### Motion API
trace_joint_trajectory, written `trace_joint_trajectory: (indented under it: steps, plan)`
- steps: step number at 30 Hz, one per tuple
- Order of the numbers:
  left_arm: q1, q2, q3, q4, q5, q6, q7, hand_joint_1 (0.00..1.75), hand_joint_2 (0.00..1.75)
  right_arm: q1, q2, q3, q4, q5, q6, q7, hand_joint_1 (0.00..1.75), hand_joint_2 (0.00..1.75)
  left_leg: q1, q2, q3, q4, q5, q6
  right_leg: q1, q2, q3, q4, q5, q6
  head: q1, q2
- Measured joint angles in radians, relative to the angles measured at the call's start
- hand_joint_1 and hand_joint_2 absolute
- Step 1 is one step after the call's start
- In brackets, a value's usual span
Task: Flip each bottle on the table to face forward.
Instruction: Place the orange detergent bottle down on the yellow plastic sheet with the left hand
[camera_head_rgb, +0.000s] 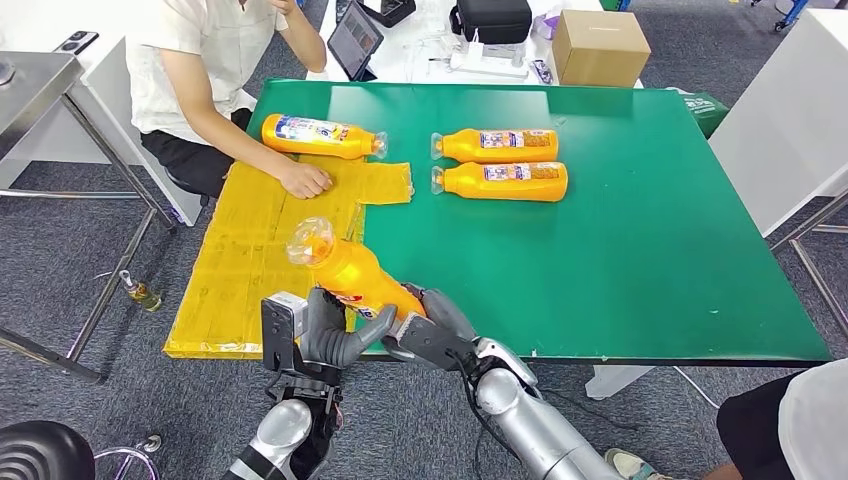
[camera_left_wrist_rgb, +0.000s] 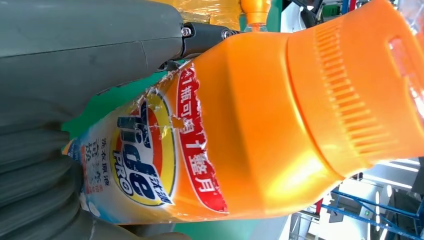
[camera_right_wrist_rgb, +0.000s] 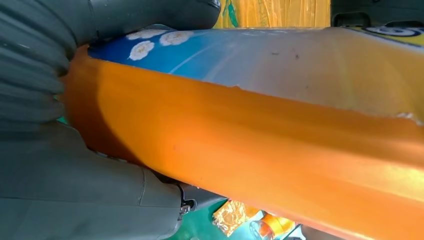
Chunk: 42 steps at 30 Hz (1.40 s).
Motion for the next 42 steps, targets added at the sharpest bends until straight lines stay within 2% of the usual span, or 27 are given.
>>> trace_joint_trajectory:
  steps: [6,10,15,25,29,31,34,35,39,42]
  plan:
    - [-0.001,0.0,0.001,-0.001,0.014,-0.007,0.013,0.0,1.75,-0.011,0.003,0.016,0.018,0.012,-0.015,0.0,1.69,1.75,0.0,0.0,0.0,0.0,0.0,0.0,0.0,0.0,0.0,0.0,0.0,0.0,0.0,0.0]
    - [-0.006,0.0,0.006,0.007,0.111,-0.064,0.063,1.75,1.75,-0.016,0.004,0.037,0.026,0.046,-0.061,0.005,1.71,1.75,0.0,0.0,0.0,0.0,0.0,0.0,0.0,0.0,0.0,0.0,0.0,0.0,0.0,0.0]
    - [-0.02,0.001,0.022,0.027,0.248,-0.156,0.114,1.75,1.75,-0.027,0.004,0.062,0.031,0.083,-0.11,0.025,1.71,1.75,0.0,0.0,0.0,0.0,0.0,0.0,0.0,0.0,0.0,0.0,0.0,0.0,0.0,0.0]
    - [-0.03,0.001,0.029,0.048,0.26,-0.164,0.115,1.75,1.75,-0.031,0.004,0.073,0.036,0.088,-0.12,0.028,1.69,1.75,0.0,0.0,-0.001,0.0,0.0,0.0,0.0,0.0,0.0,0.0,0.0,0.0,0.0,0.0]
    - [-0.039,0.003,0.028,0.058,0.241,-0.157,0.108,1.75,1.75,-0.034,0.005,0.085,0.038,0.124,-0.171,0.046,1.63,1.75,0.0,0.0,-0.001,0.0,0.0,0.0,0.0,0.0,-0.001,0.0,0.0,0.0,0.0,0.0]
    - [-0.047,0.003,0.027,0.068,0.233,-0.149,0.108,1.75,1.75,-0.038,0.006,0.094,0.038,0.159,-0.214,0.068,1.46,1.75,0.0,0.0,-0.001,0.0,0.0,0.0,0.0,0.0,-0.001,0.0,0.0,0.0,0.0,0.0]
    - [-0.058,0.004,0.029,0.086,0.248,-0.146,0.112,1.75,1.75,-0.041,0.009,0.108,0.039,0.202,-0.267,0.098,0.34,1.75,0.0,0.0,-0.001,0.0,0.0,0.0,0.0,0.0,-0.001,0.0,0.0,0.0,0.0,0.0]
    - [-0.061,0.004,0.031,0.091,0.255,-0.146,0.111,1.75,1.75,-0.041,0.011,0.113,0.039,0.204,-0.276,0.102,0.04,1.75,0.0,0.0,-0.001,0.0,0.0,0.0,0.0,0.0,-0.001,0.0,0.0,0.0,0.0,0.0]
    - [-0.068,0.005,0.039,0.102,0.265,-0.135,0.098,1.75,1.75,-0.032,0.018,0.122,0.04,0.163,-0.298,0.072,0.0,1.75,0.0,0.0,-0.001,0.0,0.0,0.0,0.0,0.0,-0.001,0.0,0.0,0.0,0.0,0.0]
    - [-0.068,0.012,0.048,0.111,0.249,-0.095,0.082,1.75,1.75,-0.007,0.024,0.123,0.035,0.187,-0.413,0.04,0.0,1.75,0.0,0.0,-0.001,0.0,0.0,0.0,0.0,0.0,-0.002,0.0,0.0,0.0,0.0,0.0]
